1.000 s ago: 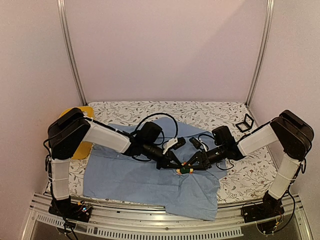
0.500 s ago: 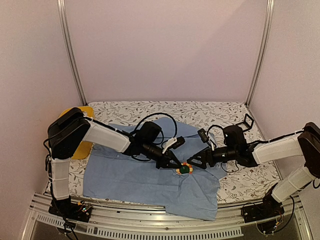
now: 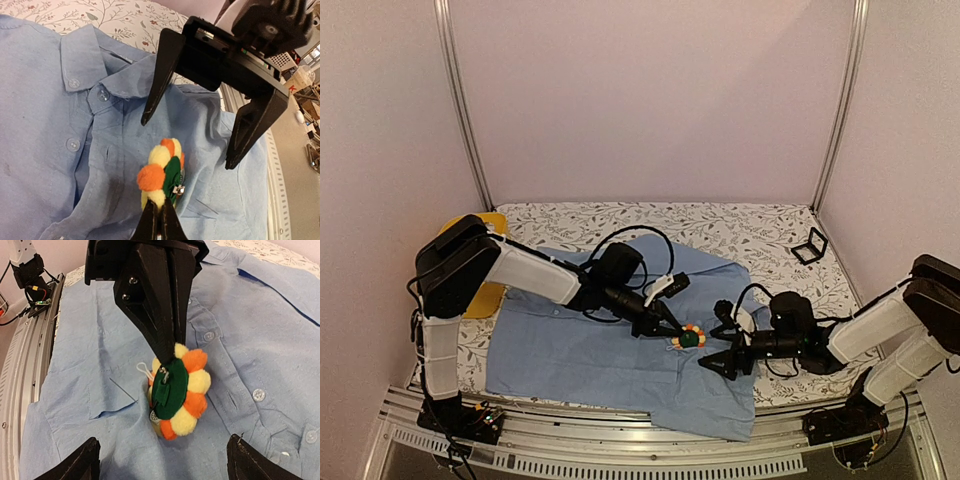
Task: Pin the brooch onto the clothing
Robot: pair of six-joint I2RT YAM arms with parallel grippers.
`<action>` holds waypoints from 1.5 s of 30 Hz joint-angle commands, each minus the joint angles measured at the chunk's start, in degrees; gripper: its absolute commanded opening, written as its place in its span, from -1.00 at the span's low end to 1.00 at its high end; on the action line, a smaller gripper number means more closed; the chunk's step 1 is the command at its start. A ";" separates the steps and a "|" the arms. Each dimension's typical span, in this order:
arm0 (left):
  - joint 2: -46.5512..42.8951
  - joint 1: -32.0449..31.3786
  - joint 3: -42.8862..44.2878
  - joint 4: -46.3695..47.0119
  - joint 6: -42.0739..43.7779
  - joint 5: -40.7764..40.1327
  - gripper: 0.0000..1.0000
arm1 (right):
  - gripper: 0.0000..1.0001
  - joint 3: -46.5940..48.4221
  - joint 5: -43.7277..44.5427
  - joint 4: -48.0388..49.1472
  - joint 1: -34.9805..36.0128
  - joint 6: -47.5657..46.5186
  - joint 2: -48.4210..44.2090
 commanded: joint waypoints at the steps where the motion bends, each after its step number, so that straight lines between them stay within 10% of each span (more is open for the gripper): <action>1: 1.27 0.78 1.60 -0.61 -0.19 1.00 -1.00 | 0.72 2.25 3.93 5.93 1.86 -5.37 4.52; 45: 0.86 1.73 3.02 -0.29 -2.49 1.92 -1.00 | 0.25 14.01 5.19 0.60 0.25 -2.99 12.37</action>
